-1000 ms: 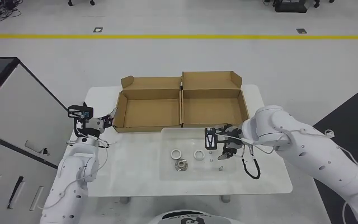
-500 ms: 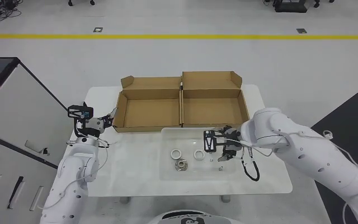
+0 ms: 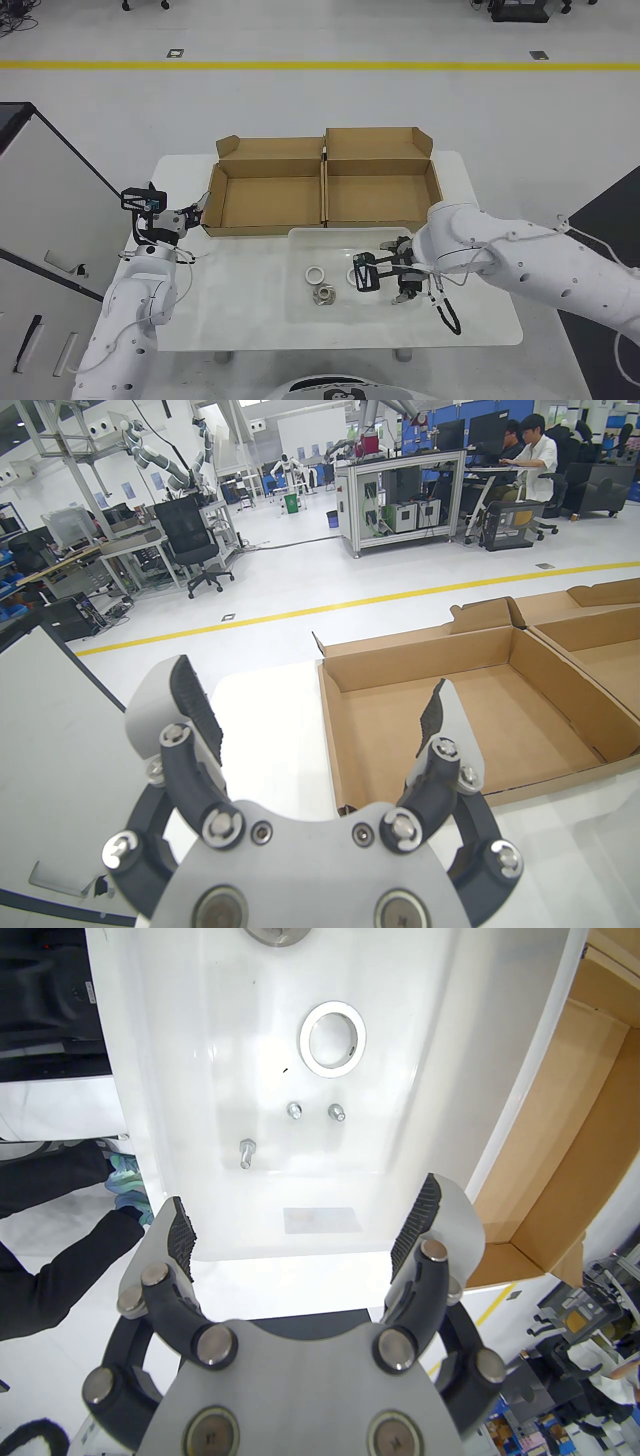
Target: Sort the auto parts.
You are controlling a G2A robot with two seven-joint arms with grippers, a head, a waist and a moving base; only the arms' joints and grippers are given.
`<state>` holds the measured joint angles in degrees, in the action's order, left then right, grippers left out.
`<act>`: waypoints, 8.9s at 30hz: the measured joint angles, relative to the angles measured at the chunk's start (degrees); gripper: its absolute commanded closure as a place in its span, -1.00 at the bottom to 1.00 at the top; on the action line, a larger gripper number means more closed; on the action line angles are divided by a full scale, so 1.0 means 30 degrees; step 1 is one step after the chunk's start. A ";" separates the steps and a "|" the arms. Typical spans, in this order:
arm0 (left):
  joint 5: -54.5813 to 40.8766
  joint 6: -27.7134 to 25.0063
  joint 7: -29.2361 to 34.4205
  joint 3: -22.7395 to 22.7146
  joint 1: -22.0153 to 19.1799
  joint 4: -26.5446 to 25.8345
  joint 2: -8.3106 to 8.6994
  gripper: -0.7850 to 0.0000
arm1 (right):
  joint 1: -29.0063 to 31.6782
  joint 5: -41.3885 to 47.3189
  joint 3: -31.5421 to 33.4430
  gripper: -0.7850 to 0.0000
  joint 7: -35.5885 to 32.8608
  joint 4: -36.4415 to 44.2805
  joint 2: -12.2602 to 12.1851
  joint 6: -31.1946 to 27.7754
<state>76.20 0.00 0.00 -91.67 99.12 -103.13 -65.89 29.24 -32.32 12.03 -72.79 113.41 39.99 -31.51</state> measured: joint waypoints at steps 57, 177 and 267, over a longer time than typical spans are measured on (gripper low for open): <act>0.0000 0.0000 0.0000 0.0000 0.0000 0.0000 0.0000 -1.00 | 0.1257 -0.1733 -0.0732 -1.00 0.0314 -0.2201 0.1410 -0.0312; 0.0000 0.0000 0.0000 0.0000 0.0000 0.0000 0.0000 -1.00 | 0.0412 0.5371 0.4244 1.00 0.7180 -0.2259 -0.2397 -0.5252; 0.0000 0.0000 0.0000 0.0000 0.0000 0.0000 0.0000 -1.00 | 0.3925 3.8083 1.0443 1.00 0.5825 0.0033 0.1238 -0.5286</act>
<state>76.20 0.00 0.00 -91.67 99.12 -103.13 -65.89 41.01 81.93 43.36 -55.31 113.51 43.71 -47.37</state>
